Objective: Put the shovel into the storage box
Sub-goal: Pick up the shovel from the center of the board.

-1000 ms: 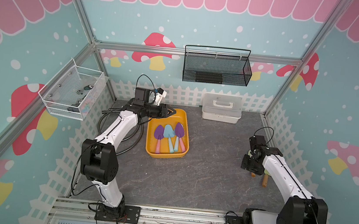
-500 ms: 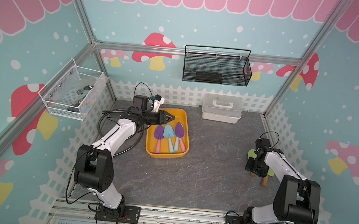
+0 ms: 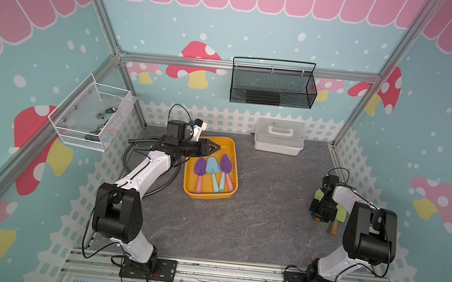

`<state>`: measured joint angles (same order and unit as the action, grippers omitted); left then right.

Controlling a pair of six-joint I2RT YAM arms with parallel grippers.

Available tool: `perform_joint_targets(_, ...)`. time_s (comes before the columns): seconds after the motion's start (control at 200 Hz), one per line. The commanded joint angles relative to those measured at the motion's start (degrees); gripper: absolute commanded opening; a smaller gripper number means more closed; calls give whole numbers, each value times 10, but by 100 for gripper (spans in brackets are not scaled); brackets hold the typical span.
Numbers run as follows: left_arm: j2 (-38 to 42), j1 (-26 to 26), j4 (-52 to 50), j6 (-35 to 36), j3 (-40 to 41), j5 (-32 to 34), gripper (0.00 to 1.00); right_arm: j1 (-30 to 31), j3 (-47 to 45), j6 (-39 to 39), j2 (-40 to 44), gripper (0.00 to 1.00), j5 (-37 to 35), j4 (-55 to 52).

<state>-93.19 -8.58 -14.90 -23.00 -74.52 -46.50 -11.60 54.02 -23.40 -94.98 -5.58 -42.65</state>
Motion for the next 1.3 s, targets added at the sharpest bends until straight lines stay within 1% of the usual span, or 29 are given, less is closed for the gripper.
perform_joint_targets(0.0,12,-4,15,-4,5,-10,41,-2,-1,5,-23,18,4,13)
perform_joint_targets(0.075,11,-6,16,-4,5,-10,41,-2,-3,6,-22,8,9,15)
perform_joint_targets(0.15,9,-9,18,-7,4,-13,42,-2,-4,8,-16,2,21,14)
perform_joint_targets(0.22,9,-13,20,-10,3,-16,45,0,-3,10,0,0,31,7)
perform_joint_targets(0.28,11,-17,23,-12,3,-18,47,3,0,13,20,0,39,-4)
perform_joint_targets(0.375,9,-25,42,-32,7,-32,51,23,9,15,58,0,49,-31)
perform_joint_targets(0.505,9,-42,77,-63,17,-43,57,95,39,11,110,0,42,-81)
perform_joint_targets(0.53,9,-46,80,-67,19,-43,58,117,47,9,121,0,39,-90)
perform_joint_targets(0.585,7,-55,86,-73,19,-43,58,157,65,1,134,0,37,-111)
perform_joint_targets(0.781,-2,-85,119,-110,21,-49,60,278,121,-29,156,0,64,-145)
perform_joint_targets(0.911,-5,-100,149,-135,29,-48,62,355,164,-41,148,0,75,-159)
perform_joint_targets(1.051,-14,-116,148,-133,29,-41,63,428,218,-51,125,0,69,-172)
perform_joint_targets(1.131,-21,-123,150,-134,32,-37,63,460,249,-55,108,0,63,-179)
perform_joint_targets(1.296,-40,-135,176,-147,44,-29,62,501,298,-54,67,0,50,-184)
